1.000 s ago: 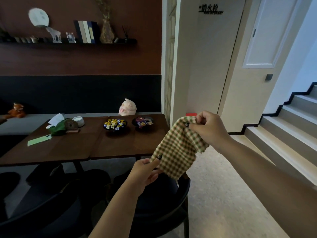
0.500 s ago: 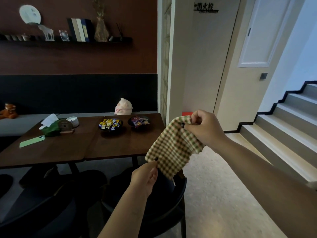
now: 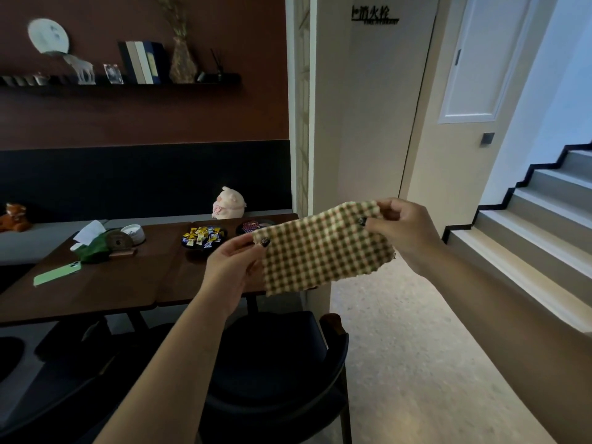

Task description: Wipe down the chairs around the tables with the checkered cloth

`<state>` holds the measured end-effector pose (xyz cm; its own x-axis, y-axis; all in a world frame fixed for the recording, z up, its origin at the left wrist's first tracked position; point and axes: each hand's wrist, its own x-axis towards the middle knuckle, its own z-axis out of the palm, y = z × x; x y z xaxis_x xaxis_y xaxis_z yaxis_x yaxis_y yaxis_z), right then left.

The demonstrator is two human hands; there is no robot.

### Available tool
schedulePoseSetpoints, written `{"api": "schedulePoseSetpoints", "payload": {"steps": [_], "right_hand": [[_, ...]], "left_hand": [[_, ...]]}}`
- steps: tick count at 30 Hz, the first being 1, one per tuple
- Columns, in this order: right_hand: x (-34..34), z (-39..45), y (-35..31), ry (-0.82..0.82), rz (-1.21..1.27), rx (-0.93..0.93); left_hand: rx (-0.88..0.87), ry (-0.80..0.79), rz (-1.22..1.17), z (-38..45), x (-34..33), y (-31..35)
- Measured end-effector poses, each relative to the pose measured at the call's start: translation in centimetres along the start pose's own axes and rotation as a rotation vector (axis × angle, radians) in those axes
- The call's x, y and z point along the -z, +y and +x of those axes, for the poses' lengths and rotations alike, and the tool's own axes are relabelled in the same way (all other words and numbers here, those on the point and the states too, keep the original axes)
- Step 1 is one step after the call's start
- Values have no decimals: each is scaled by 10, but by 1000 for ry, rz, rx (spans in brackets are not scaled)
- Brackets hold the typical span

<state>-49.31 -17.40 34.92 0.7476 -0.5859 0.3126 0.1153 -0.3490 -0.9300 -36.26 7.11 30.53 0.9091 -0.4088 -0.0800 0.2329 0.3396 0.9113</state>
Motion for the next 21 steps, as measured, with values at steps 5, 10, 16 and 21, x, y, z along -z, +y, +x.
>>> {"api": "schedulePoseSetpoints", "payload": {"steps": [5,10,16,21], "right_hand": [[2,0,-3,94,125,22],[5,0,0,212,157,29],[7,-6,-5,195,209,92],[-4,-7,-25,188,137,178]], "left_hand": [[-153,27,260,5,-5,19],[-134,49,276,7,2,25],[-2,-14,334,13,14,19],[462,-231,258,9,18,-12]]}}
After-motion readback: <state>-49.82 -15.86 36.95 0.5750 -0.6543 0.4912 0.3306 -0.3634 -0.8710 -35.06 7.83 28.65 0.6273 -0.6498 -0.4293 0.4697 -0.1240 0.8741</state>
